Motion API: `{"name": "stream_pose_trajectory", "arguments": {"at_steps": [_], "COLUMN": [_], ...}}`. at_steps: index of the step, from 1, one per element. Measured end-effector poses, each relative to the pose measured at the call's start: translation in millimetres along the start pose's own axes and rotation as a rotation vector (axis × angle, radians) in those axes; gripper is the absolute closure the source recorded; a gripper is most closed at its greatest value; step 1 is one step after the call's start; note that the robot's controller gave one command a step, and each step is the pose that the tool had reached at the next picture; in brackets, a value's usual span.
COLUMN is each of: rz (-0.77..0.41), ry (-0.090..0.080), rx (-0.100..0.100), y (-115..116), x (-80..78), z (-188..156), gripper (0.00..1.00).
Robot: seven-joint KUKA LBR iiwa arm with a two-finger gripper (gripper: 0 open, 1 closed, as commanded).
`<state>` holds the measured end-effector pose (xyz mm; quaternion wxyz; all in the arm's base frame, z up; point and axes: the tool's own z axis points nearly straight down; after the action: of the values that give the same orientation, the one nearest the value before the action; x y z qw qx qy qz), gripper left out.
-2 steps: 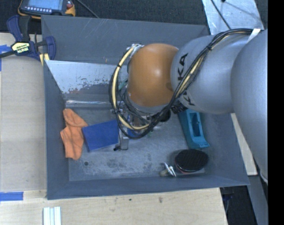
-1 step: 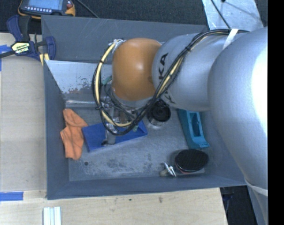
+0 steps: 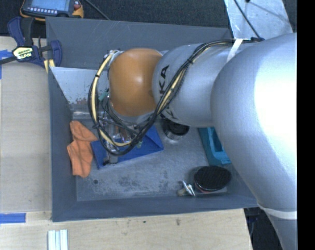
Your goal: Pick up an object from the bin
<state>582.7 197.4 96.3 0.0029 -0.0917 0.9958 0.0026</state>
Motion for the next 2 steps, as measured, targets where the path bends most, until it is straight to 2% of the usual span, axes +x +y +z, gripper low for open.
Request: {"name": "stream_pose_trajectory", "arguments": {"at_steps": [1, 2], "rz": [0.023, -0.091], "ry": [0.002, 0.004], "rx": [0.006, 0.004], "y": [8, 35], "x": [10.5, -20.0], "z": [19, 20], "gripper": [0.00, 1.00]}}
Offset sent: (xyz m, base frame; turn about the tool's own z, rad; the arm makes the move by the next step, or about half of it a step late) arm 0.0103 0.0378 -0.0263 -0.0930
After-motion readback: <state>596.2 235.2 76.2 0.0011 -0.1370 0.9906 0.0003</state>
